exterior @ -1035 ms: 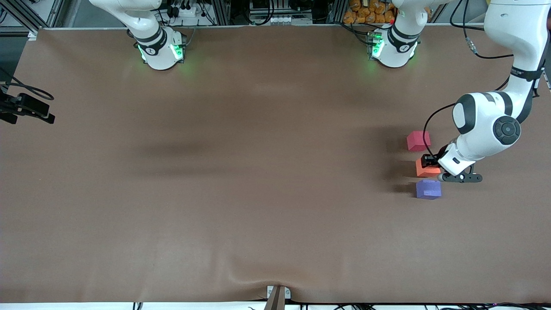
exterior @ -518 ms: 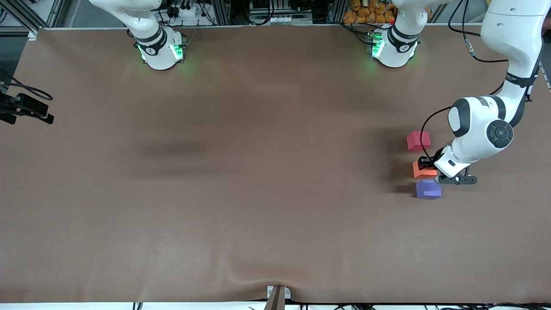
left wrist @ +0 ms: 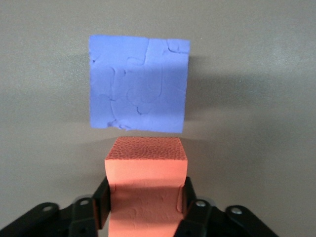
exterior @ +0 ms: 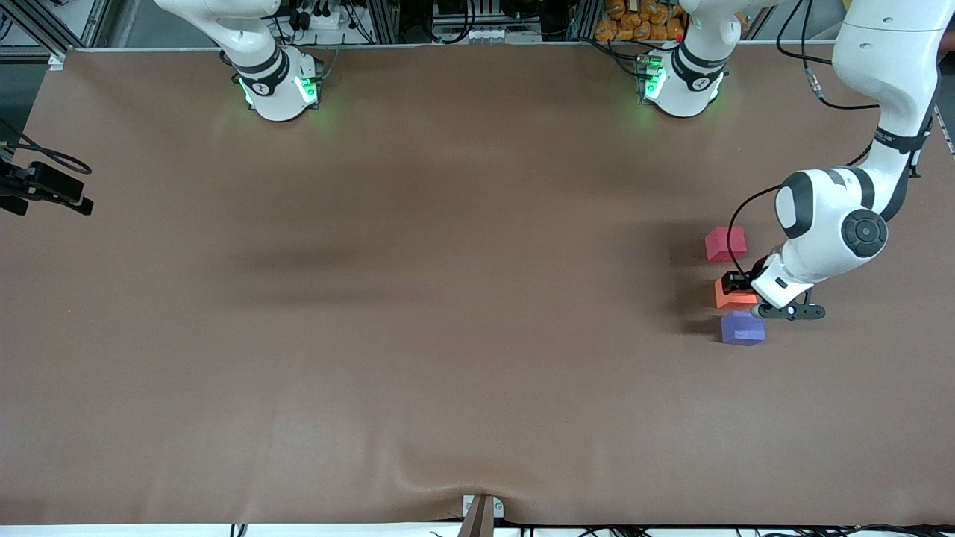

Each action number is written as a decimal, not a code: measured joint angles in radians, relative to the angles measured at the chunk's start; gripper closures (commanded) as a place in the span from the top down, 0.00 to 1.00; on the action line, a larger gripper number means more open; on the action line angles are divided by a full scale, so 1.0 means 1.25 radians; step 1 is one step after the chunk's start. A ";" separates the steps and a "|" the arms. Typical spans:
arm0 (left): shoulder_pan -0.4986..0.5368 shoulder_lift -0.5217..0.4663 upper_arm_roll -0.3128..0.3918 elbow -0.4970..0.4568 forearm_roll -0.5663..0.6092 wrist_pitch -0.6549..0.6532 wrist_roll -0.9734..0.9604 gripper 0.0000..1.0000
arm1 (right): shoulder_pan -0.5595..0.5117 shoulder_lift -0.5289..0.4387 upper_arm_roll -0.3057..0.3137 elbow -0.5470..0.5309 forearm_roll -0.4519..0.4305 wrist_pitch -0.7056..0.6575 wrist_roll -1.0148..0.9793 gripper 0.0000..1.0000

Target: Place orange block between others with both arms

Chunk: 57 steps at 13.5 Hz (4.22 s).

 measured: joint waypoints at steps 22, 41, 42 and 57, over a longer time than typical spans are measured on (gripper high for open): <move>-0.022 -0.079 -0.039 0.369 0.000 -0.349 -0.053 1.00 | -0.001 0.000 -0.001 0.000 0.000 0.007 0.000 1.00; -0.173 -0.427 0.086 0.421 -0.001 -0.783 -0.084 1.00 | 0.000 0.000 0.002 0.000 0.000 0.006 0.000 1.00; -0.173 -0.421 0.086 0.417 -0.001 -0.770 -0.084 1.00 | 0.000 0.000 0.002 0.000 0.000 0.006 0.000 1.00; -0.173 -0.353 0.097 0.422 0.023 -0.697 -0.096 1.00 | 0.000 0.000 0.000 0.000 0.000 0.004 0.000 1.00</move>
